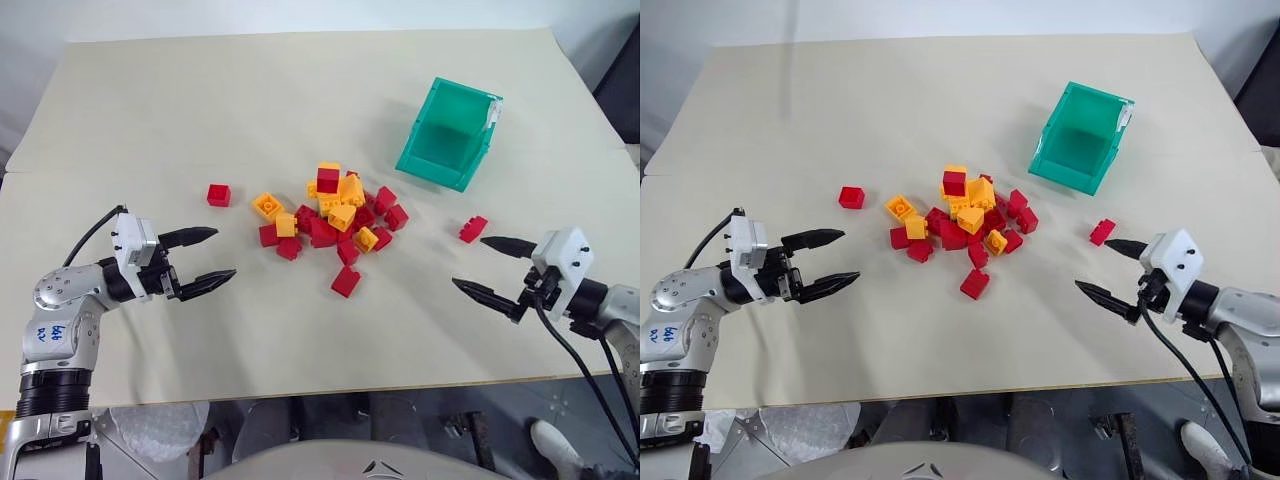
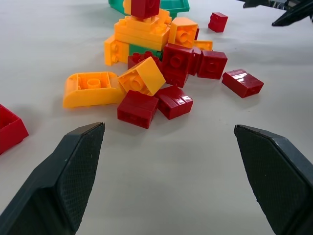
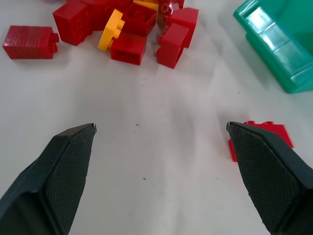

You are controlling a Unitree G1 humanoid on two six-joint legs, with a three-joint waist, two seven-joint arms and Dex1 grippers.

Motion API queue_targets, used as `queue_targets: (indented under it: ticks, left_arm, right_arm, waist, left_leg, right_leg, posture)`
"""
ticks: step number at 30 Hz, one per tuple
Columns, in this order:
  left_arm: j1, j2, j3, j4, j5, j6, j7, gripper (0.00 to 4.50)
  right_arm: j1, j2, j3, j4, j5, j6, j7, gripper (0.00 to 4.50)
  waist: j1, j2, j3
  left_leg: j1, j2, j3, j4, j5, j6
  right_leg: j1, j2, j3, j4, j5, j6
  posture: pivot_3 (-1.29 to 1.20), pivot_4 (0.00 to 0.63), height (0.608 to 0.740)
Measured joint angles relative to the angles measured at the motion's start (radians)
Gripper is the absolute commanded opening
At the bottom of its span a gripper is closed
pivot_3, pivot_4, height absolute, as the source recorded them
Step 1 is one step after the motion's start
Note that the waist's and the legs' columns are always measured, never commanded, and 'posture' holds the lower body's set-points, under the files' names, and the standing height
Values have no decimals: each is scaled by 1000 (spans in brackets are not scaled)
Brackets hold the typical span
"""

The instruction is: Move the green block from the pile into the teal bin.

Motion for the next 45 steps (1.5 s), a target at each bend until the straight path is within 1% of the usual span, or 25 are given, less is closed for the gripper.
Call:
queue_targets:
  ticks: [3,6,11,12,13,18,21,24,25,29,32,33,35,36,40,43,45]
  left_arm:
    - [-2,-3,0,0,0,-14,-17,4500]
    - [-7,-13,0,-1,0,-3,13,4500]
    - [-17,-13,-1,-3,2,8,38,4500]
    - [-20,-13,-1,-3,3,6,38,4500]
    - [-25,-14,-2,-3,3,2,35,4500]
    - [-61,-34,-6,3,3,-42,8,4500]
    - [-97,-55,-15,29,8,-84,-12,4500]
    - [-121,-67,-23,69,10,-115,-42,4500]
    - [-134,-74,-27,81,10,-119,-51,4500]
    - [-173,-97,-32,116,-8,-122,-104,4500]
    - [-187,-103,-30,125,-24,-122,-133,4500]
    - [-194,-106,-29,126,-33,-122,-151,4500]
    - [-199,-107,-26,128,-42,-122,-164,4500]
    - [-201,-106,-17,138,-44,-128,-172,4500]
    - [-205,-107,-10,160,-45,-146,-192,4500]
    - [-204,-109,-4,159,-45,-151,-192,4500]
    - [-204,-111,0,158,-45,-154,-190,4500]
  right_arm:
    - [-4,0,0,-1,-3,1,-12,4483]
    - [-10,4,2,-25,-3,23,-31,4483]
    - [-45,6,31,-127,21,127,-79,4483]
    - [-61,11,47,-154,26,150,-94,4102]
    - [-83,24,67,-187,32,176,-113,3892]
    - [-205,108,170,-324,121,331,-213,2283]
    - [-291,165,245,-351,151,423,-271,1304]
    - [-371,239,325,-335,156,481,-318,228]
    - [-397,266,351,-322,155,494,-331,16]
    - [-523,403,477,-182,91,502,-374,16]
    - [-582,491,545,-58,25,455,-391,16]
    - [-614,538,562,14,-7,425,-402,16]
    - [-646,585,570,84,-38,392,-414,16]
    - [-671,621,574,144,-58,361,-418,16]
    - [-731,705,573,339,-143,256,-465,16]
    - [-752,740,543,443,-194,178,-520,16]
    - [-764,744,519,489,-225,136,-555,16]
  waist:
    - [0,0,0]
    - [0,0,0]
    - [0,0,0]
    - [0,0,0]
    - [-1,0,0]
    - [-2,0,0]
    - [-2,-1,-1]
    - [-4,-1,-1]
    - [-4,-1,-1]
    - [-8,-2,-1]
    - [-13,-2,-1]
    - [-15,-2,-1]
    - [-18,-2,-1]
    - [-22,-2,-1]
    - [-35,-3,-2]
    - [-37,-3,-2]
    - [-36,-3,-2]
  left_leg:
    - [0,0,0,0,0,0]
    - [0,0,0,1,0,0]
    - [0,0,1,2,0,0]
    - [1,0,1,2,0,0]
    - [1,0,1,2,0,0]
    - [0,0,1,3,0,0]
    - [0,0,2,3,0,0]
    - [0,-1,2,3,0,0]
    - [0,-1,2,4,0,0]
    - [0,-1,3,4,0,0]
    - [0,-1,3,4,0,0]
    - [-1,-1,4,4,0,1]
    - [-1,-1,3,4,0,1]
    - [0,-1,3,4,0,1]
    - [0,-1,3,4,0,1]
    - [0,-1,3,4,1,0]
    - [-1,-1,3,4,1,0]
  right_leg:
    - [0,0,0,0,0,0]
    - [0,0,0,1,0,0]
    - [0,0,1,3,0,0]
    - [0,0,1,3,0,0]
    - [-1,0,2,4,0,0]
    - [-2,0,2,5,0,-1]
    - [-2,0,2,6,0,-1]
    - [-2,0,2,6,0,-1]
    - [-2,0,2,6,0,-1]
    - [-3,1,2,7,0,-1]
    - [-3,1,2,7,0,-1]
    - [-3,1,2,7,0,-1]
    - [-3,1,2,7,0,-1]
    - [-3,1,2,7,0,-1]
    - [-3,1,2,7,0,-1]
    - [-3,2,2,7,-1,-1]
    - [-3,1,2,7,-1,-1]
  posture:
    - [0,150,740]
    - [0,150,740]
    - [0,150,740]
    - [0,150,740]
    - [0,150,740]
    - [0,150,740]
    - [0,150,740]
    - [0,150,740]
    - [0,150,740]
    - [0,150,740]
    - [0,150,740]
    - [0,150,740]
    - [0,150,740]
    - [0,150,740]
    - [0,150,740]
    - [0,150,740]
    - [0,150,740]
